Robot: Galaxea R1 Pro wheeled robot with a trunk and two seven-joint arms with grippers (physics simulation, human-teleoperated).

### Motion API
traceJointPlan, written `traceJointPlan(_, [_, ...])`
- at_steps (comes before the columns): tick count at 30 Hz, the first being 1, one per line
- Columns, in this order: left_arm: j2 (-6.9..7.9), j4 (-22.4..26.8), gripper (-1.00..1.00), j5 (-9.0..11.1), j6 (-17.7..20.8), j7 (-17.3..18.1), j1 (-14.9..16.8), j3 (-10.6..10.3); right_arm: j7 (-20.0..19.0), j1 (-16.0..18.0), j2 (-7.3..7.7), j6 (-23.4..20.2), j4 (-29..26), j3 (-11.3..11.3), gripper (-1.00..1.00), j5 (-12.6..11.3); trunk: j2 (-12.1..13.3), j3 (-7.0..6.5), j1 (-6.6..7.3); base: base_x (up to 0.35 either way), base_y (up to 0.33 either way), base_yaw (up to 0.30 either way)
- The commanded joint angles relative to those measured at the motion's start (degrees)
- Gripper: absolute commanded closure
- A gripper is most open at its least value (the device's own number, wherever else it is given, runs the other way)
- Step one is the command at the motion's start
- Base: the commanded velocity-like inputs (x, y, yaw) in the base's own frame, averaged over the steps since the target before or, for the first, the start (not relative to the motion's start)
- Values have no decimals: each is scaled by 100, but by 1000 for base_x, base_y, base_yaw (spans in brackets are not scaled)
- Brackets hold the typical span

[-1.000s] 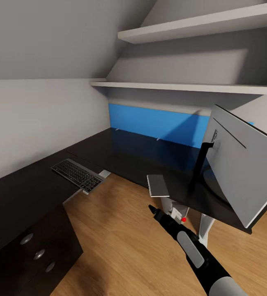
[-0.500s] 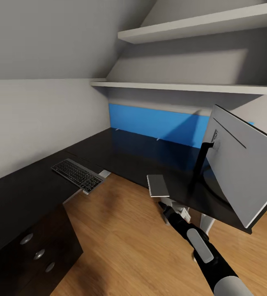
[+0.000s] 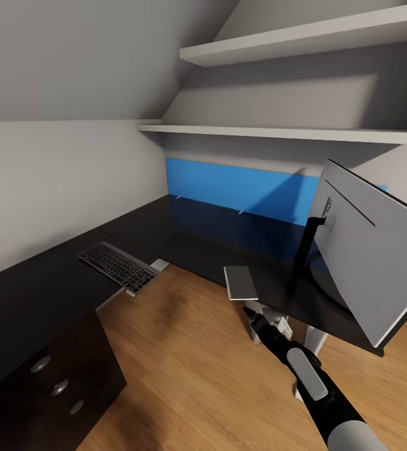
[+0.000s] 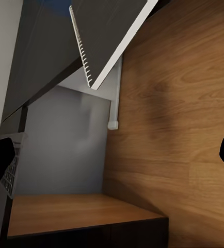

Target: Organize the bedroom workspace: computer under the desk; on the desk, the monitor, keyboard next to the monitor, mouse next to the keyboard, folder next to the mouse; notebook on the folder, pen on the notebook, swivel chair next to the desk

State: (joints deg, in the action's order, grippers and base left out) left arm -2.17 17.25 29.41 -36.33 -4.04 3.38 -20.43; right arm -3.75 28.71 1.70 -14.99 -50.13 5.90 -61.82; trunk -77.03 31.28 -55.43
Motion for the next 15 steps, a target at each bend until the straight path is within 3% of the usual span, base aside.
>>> traceJointPlan(1, [1,-2,-100,21,-23,-43,5,-48,-11,3,5,-10,0,10,-100,-33,-3,5,0,0,0,0])
traceJointPlan(15, [-1,-2,-100,21,-23,-41,5,-50,-220,3,-2,36,-40,15,-100,-5,-3,5,0,0,0,0])
